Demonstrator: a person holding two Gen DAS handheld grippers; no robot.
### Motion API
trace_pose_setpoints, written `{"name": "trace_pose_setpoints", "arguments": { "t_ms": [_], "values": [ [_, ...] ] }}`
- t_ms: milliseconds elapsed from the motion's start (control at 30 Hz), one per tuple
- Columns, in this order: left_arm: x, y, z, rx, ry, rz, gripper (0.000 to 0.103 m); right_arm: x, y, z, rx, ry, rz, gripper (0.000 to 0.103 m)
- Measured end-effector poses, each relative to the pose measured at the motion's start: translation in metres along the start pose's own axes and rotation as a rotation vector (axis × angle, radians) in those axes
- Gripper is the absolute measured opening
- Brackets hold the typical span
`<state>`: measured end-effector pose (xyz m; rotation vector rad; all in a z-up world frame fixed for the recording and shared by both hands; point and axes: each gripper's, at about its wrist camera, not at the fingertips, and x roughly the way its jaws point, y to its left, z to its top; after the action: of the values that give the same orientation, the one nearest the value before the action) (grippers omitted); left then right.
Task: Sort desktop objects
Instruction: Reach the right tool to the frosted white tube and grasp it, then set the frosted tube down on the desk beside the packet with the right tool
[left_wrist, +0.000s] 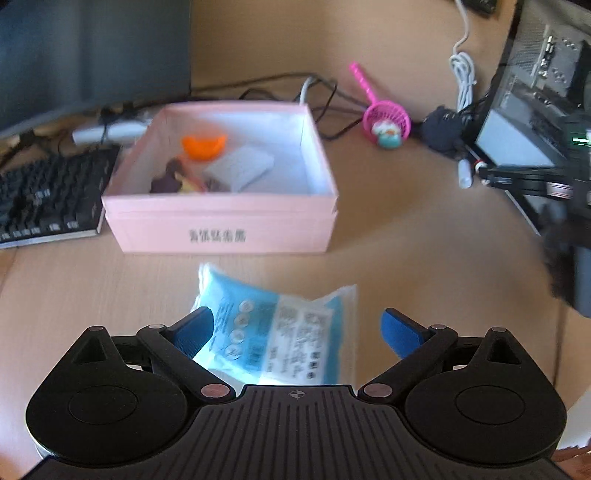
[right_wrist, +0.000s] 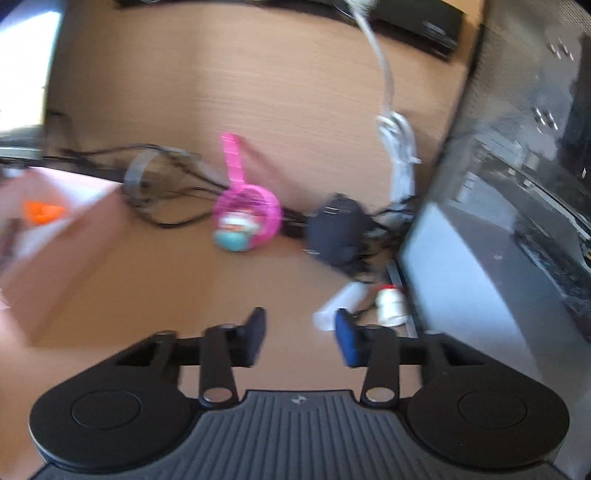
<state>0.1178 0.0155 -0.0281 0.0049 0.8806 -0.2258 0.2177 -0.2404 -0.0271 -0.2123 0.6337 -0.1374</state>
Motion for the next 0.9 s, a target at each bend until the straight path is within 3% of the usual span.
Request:
{"name": "trace_pose_setpoints", "arguments": {
  "t_ms": [233,333,367,467,667,900],
  "values": [
    [-0.027,-0.001,0.002,-0.030,-0.048,0.079,0.101,0.079,-0.033,0.016,0.285,0.081,-0.060,0.029],
    [-0.031,0.006,-0.003,-0.043,-0.033,0.110,0.101,0.106,-0.033,0.018,0.286,0.120,-0.087,0.029],
    [-0.031,0.010,-0.006,-0.048,-0.025,0.118,0.101,0.112,-0.032,0.017,0.271,0.137,-0.100,0.025],
    [-0.029,0.020,-0.016,-0.063,0.001,0.135,0.101,0.113,-0.034,0.013,0.289,0.158,-0.094,0.022],
    [-0.012,0.031,-0.026,-0.075,0.045,0.110,0.101,0.055,-0.022,-0.004,0.257,0.148,0.123,0.021],
    [0.007,0.020,-0.030,-0.013,0.072,0.066,0.101,-0.043,0.008,-0.041,0.037,0.147,0.457,0.020]
  ]
}}
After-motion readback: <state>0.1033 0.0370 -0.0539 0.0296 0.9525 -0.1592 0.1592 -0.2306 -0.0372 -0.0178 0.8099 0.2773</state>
